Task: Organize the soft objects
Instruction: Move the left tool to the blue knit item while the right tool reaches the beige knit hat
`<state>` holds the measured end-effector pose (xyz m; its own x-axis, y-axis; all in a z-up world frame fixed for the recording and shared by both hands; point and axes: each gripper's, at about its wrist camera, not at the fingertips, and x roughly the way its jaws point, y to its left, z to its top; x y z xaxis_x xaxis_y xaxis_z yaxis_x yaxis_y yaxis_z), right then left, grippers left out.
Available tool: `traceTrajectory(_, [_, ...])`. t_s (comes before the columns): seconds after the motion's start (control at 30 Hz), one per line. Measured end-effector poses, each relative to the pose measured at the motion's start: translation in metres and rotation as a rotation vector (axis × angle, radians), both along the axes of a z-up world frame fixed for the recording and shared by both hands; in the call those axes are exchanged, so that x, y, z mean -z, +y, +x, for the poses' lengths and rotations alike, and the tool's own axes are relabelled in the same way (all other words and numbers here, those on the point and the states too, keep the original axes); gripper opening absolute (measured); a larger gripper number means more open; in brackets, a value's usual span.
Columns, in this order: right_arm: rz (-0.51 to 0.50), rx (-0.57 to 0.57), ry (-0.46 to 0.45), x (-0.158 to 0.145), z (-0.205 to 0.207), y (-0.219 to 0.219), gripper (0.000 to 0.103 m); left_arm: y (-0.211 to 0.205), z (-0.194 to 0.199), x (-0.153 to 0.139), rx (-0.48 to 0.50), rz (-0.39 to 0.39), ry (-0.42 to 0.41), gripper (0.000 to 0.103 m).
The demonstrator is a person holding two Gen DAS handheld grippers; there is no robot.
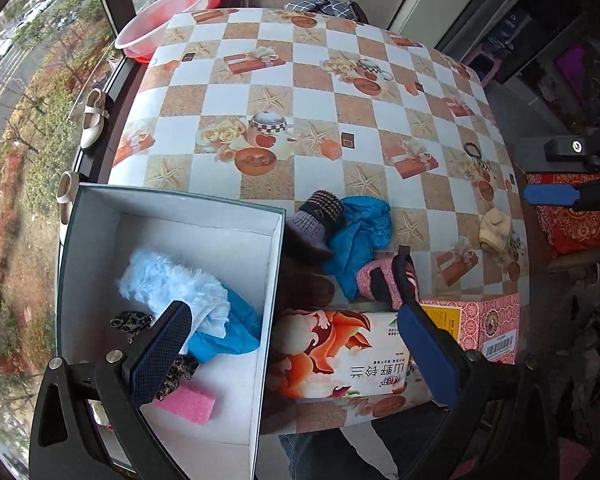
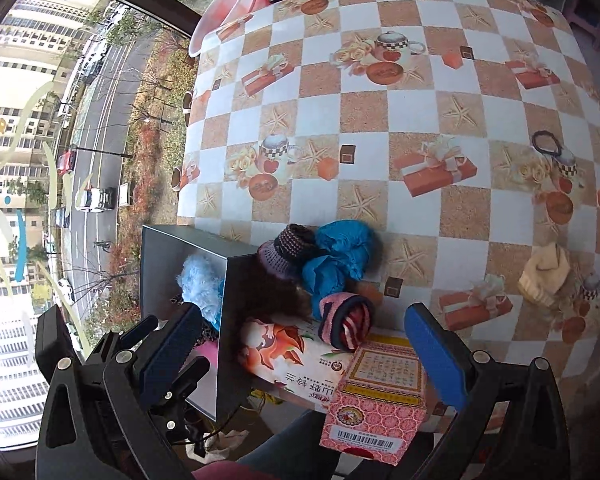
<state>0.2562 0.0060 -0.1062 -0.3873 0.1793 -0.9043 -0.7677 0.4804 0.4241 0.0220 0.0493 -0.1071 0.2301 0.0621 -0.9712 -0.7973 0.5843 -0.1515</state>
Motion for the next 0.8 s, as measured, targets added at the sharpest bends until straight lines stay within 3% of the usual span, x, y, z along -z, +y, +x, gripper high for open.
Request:
traceTrajectory(0.23, [-0.049,0.148,-0.013,0.017,0.067,-0.054,0.102,0.008,0.083,0.018,0.204,0.002,0.075,0.103])
traceTrajectory(0.47, [-0.096,0.251,-0.012,0.047,0.111,-0.101,0.102,0.017,0.161,0.071,0.357,-0.038,0.205,0.102])
traceTrajectory(0.8, [-0.19,0.345,-0.125,0.11,0.157,-0.126,0.102,0.003,0.202,0.143,0.445,-0.091,0.369,0.098])
